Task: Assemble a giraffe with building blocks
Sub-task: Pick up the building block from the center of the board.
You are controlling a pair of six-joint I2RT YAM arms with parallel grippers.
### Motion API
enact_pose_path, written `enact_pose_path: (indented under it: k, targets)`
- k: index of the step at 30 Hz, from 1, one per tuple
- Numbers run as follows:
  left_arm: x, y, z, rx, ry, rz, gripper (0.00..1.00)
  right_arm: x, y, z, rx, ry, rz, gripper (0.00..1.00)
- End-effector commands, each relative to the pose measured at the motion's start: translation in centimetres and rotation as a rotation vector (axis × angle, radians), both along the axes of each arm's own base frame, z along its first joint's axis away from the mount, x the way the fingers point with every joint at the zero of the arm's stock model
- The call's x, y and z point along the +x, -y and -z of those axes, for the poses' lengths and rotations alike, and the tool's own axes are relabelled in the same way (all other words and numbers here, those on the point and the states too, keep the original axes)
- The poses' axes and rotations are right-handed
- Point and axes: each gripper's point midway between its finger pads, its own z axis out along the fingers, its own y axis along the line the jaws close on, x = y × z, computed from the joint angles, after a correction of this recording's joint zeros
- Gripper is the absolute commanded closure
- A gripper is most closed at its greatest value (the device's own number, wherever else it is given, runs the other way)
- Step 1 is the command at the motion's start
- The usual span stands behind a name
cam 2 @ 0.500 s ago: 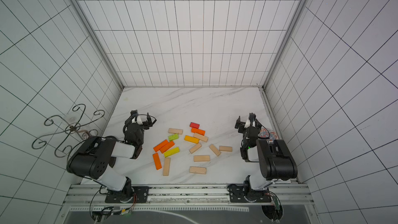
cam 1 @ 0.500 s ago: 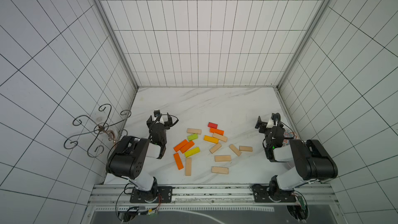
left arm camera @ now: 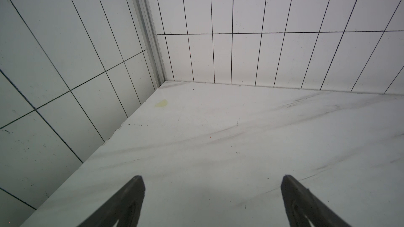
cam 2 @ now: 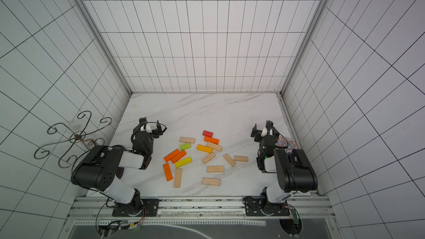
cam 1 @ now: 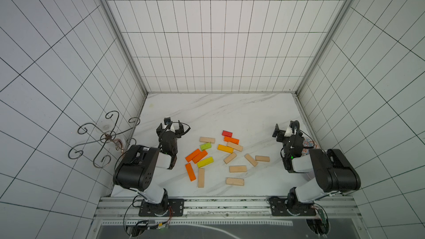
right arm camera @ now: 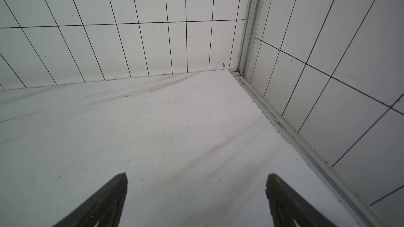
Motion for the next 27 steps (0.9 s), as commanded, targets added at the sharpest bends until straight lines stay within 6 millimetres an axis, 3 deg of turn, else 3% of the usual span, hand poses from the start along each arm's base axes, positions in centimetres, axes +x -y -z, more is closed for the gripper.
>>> enact_pose_path:
  k: [1,12,16,18,22,27]
  targets:
    - [0.3,0.1,-0.1,-0.004,-0.001,0.02,0.03,0.0,0.4,-0.9,0.009,0.038,0.016,0.0]
    - [0.2,0.1,-0.2,-0.001,0.005,0.021,0.03,-0.1,0.5,-1.2,0.01,0.05,0.018,0.01]
    - [-0.7,-1.9,-5.0,-0.021,0.017,-0.165,0.03,-0.1,2.0,-4.1,0.035,0.004,0.147,0.02]
    - [-1.2,-2.9,-8.1,-0.117,0.017,-0.247,0.05,0.2,2.9,-5.9,0.182,-0.022,0.217,0.04]
    - [-1.7,-1.4,-12.5,-0.203,-0.076,-0.174,0.11,0.9,0.0,-7.9,0.36,-0.146,0.138,0.14]
    - [-4.4,1.8,-13.6,-0.295,-0.244,-0.01,0.14,1.5,-6.4,-9.0,0.437,-0.388,0.086,0.16]
